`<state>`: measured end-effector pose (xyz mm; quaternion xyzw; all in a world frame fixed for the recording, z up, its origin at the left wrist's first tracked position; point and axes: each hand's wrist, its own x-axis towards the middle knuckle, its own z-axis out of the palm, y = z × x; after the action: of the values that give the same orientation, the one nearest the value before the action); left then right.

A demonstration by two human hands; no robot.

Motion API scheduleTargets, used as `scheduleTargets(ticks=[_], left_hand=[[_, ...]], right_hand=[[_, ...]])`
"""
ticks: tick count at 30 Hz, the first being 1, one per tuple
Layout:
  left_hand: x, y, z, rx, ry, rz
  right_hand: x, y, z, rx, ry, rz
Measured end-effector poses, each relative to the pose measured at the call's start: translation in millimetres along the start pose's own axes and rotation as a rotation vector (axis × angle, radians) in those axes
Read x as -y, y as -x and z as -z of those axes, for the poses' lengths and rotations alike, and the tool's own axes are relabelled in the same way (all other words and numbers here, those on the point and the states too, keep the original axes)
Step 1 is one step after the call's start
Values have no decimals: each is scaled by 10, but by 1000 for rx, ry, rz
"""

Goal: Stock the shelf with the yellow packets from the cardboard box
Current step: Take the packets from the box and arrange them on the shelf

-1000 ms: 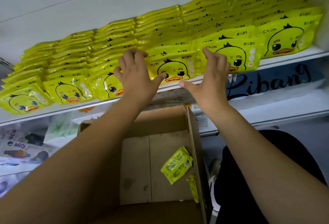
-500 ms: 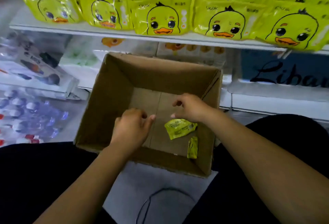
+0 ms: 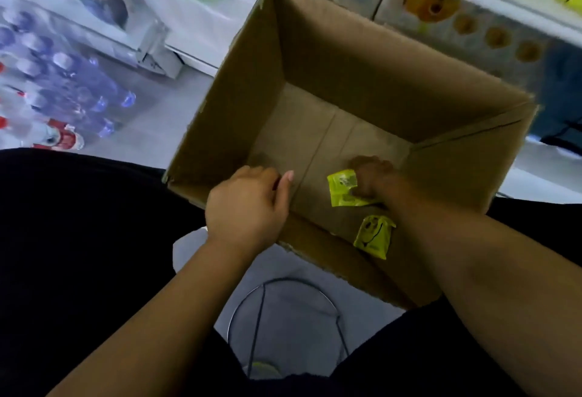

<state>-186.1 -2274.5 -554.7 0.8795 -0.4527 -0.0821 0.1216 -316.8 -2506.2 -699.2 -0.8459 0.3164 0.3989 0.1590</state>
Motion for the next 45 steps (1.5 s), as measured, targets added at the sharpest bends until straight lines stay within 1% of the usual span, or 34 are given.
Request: scheduleTargets(ticks=[4,5,8,10,14,16,20,24,27,28,30,32,34,37,40,42,44,45], left_hand=[[22,13,-72,18,-19,-7],[26,25,-86,12,-14,-6],[30,20,-110,4,-12,6],[29,11,-117,3,-5,2],[22,7,-122,-12,-23,-5],[19,2,-124,-15,-27,-6],[-4,19,-141,-33,-11,-10],[10,63,-146,-55,2,-26],[15,75,-138,-73,10,-30],[11,74,-133,-76,14,-32],[10,72,-135,-87,22,-40],[15,59,-136,-93,39,-41],[11,41,-134,-91,51,-44],[13,25,-133,-81,53,-44],[23,13,-96,-37,28,-40],[41,0,-56,47,26,16],[50,-21,-15,130,99,121],[29,-40,42,161,199,170]], right_hand=[[67,-74,-362,-76,137,-34],[90,-81,-404,-71,147,-55],[135,-95,-373,35,124,-94],[134,-88,-293,72,62,-106],[99,-50,-50,96,-210,-221],[100,2,28,156,-327,-268],[114,184,-139,432,-595,-332],[148,271,-264,599,-783,-421],[97,321,-329,776,-1069,-549],[79,343,-365,792,-1137,-579],[104,392,-403,780,-1201,-603],[170,416,-437,725,-1229,-626],[201,383,-555,694,-1248,-613],[280,281,-771,617,-1369,-587],[532,514,-477,477,-1494,-507],[584,652,-257,367,-1591,-424],[551,800,-28,259,-1666,-320],[525,896,87,191,-1703,-279]])
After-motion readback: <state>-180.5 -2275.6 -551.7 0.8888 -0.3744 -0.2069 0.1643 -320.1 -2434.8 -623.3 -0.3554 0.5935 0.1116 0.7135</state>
